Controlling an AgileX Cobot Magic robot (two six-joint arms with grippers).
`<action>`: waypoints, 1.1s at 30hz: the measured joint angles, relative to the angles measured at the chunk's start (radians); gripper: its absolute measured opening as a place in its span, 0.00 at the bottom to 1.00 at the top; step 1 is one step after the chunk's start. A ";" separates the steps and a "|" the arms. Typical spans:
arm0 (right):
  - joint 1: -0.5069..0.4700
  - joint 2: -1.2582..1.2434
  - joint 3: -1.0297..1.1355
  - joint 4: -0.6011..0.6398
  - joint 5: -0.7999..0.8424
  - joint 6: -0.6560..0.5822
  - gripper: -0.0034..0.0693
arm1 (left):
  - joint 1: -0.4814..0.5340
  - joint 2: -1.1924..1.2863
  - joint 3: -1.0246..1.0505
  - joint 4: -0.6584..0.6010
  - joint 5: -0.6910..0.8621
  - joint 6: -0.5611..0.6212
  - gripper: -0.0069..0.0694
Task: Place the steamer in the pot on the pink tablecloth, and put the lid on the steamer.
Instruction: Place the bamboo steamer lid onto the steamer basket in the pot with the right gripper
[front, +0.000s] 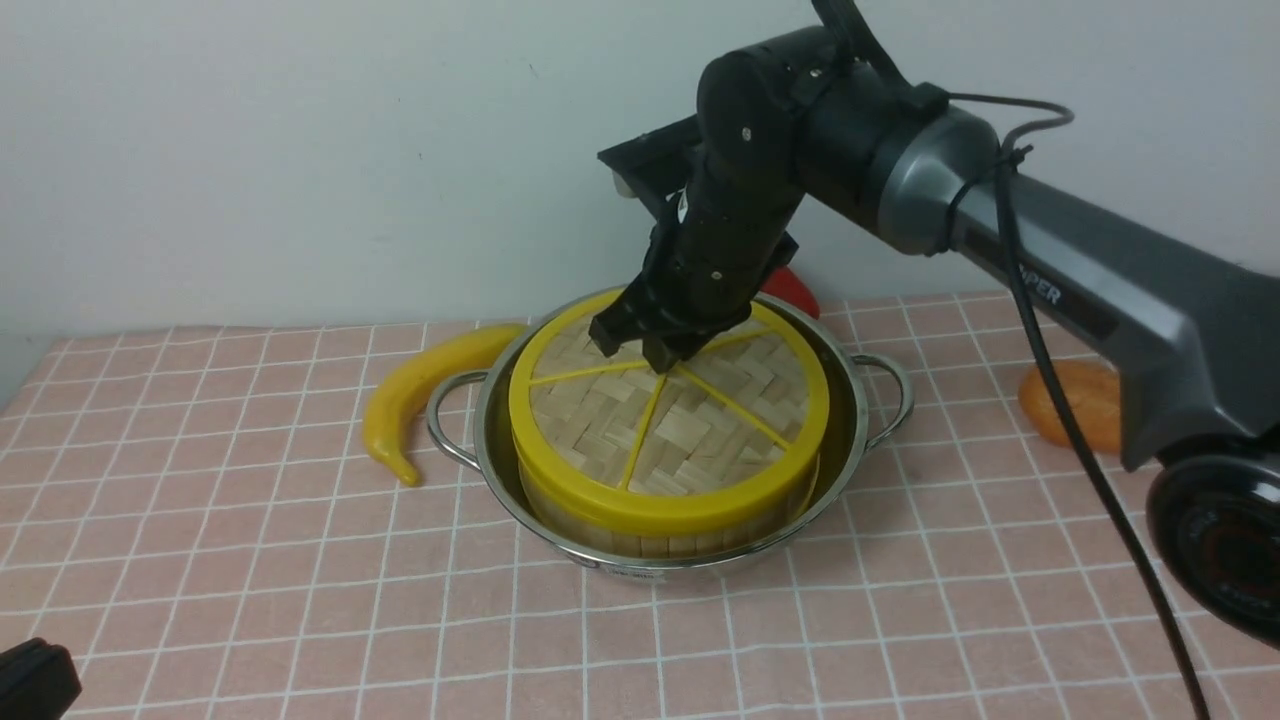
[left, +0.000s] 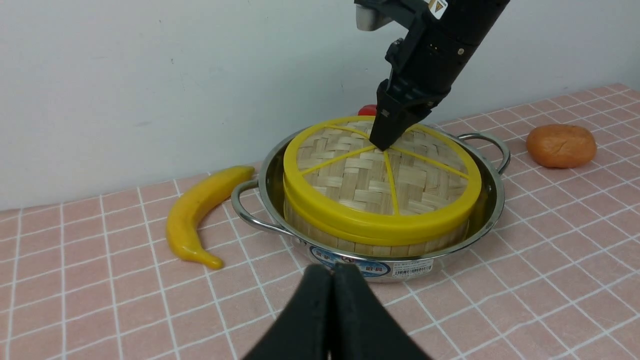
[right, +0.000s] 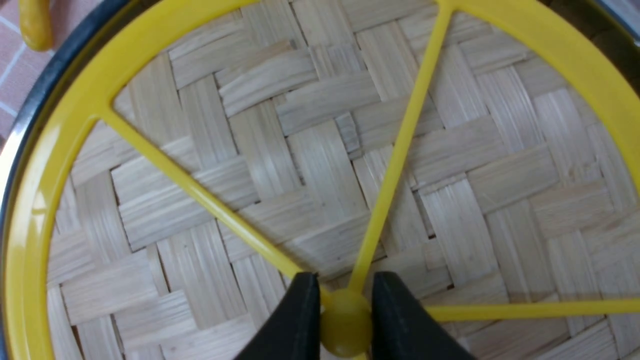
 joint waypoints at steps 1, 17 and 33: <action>0.000 0.000 0.000 0.000 0.000 0.001 0.25 | 0.000 0.000 0.000 0.000 0.000 0.000 0.08; 0.000 -0.034 0.064 -0.052 -0.031 0.007 0.25 | 0.000 0.000 0.000 0.021 0.001 0.000 0.08; 0.000 -0.038 0.065 -0.019 -0.035 -0.011 0.25 | 0.000 0.000 0.000 0.023 0.001 0.000 0.08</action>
